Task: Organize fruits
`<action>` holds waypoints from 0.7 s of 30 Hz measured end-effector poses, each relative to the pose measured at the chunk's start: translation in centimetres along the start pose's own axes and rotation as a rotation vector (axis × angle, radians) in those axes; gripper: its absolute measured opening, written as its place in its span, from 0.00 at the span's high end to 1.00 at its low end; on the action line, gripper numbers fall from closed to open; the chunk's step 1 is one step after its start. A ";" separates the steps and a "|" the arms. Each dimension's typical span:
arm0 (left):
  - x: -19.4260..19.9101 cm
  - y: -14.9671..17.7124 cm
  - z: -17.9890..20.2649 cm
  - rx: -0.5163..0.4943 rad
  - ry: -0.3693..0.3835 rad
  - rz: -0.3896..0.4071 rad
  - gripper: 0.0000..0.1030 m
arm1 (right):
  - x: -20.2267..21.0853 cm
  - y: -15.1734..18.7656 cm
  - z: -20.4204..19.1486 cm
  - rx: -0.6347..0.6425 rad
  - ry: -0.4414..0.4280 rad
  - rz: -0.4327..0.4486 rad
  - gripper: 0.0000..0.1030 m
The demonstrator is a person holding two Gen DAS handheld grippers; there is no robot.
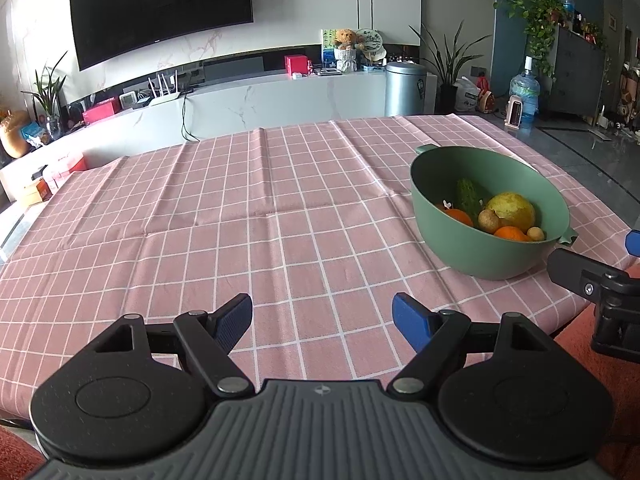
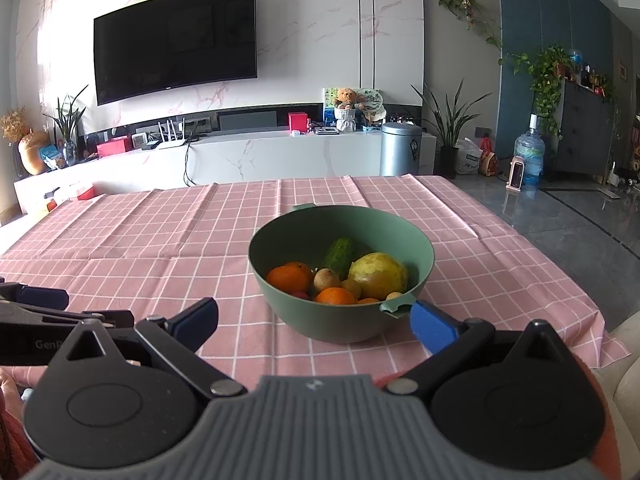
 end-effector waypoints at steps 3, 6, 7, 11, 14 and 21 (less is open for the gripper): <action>0.0 0.0 0.0 0.000 0.000 -0.001 0.09 | 0.0 0.0 0.0 0.002 0.001 0.000 0.05; 0.0 0.0 -0.1 0.000 0.002 0.000 0.09 | 0.0 0.0 0.0 0.001 0.000 0.001 0.05; 0.0 0.0 0.0 0.000 0.003 0.000 0.09 | 0.0 0.0 0.0 0.001 0.000 0.001 0.05; 0.0 0.0 0.0 0.001 0.002 -0.001 0.09 | 0.0 0.0 0.0 0.002 0.001 0.001 0.05; 0.0 0.0 0.0 0.000 0.003 -0.001 0.09 | 0.0 0.0 0.0 0.001 0.000 0.001 0.05; 0.0 0.0 0.2 -0.005 0.004 -0.001 0.09 | 0.0 0.0 0.0 0.000 0.001 0.001 0.05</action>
Point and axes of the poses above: each gripper's, at about its wrist camera, not at the fingertips, and x roughly against the way its jaws point, z to its right, y to its underside, the point moved 2 cm from there along -x, roughly the way its jaws point, and after that the axes turned 13 degrees about -x, right-handed, at the moved point
